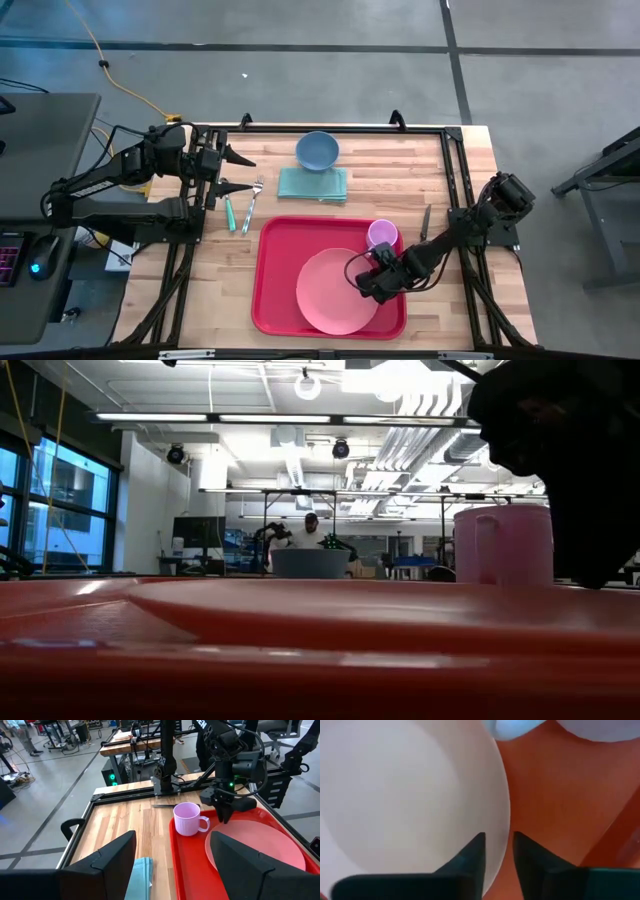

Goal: Set up tray
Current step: Put the blue bowl on top of the pink plate

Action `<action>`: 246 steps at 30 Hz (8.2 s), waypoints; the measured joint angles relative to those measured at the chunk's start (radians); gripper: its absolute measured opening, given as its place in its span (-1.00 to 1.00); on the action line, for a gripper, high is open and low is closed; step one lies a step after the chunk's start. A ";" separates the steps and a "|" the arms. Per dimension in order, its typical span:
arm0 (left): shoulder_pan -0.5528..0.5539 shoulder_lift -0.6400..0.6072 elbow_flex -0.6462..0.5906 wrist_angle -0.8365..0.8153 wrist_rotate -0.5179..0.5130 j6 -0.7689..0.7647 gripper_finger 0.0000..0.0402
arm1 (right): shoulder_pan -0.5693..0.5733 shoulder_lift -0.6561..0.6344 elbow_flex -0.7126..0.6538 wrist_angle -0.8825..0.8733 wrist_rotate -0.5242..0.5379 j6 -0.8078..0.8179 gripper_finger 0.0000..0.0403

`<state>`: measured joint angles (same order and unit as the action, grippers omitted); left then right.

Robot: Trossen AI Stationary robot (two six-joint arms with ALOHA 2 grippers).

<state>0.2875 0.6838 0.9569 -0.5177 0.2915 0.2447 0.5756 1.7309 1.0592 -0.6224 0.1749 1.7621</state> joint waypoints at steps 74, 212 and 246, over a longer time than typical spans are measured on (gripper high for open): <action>0.000 0.001 0.000 0.062 -0.073 0.115 0.43 | -1.135 0.209 1.058 -0.459 -0.402 -1.964 -0.04; 0.000 0.002 0.000 0.052 -0.111 0.038 0.43 | -0.086 0.139 0.871 -0.482 -0.168 -0.913 -1.00; 0.000 0.002 0.000 0.045 -0.153 0.046 0.43 | -0.127 0.143 0.443 0.049 -0.212 -0.677 -1.00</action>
<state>0.2878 0.6853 0.9565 -0.4727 0.1386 0.2909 0.4489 1.8736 1.5021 -0.5731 -0.0375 1.0847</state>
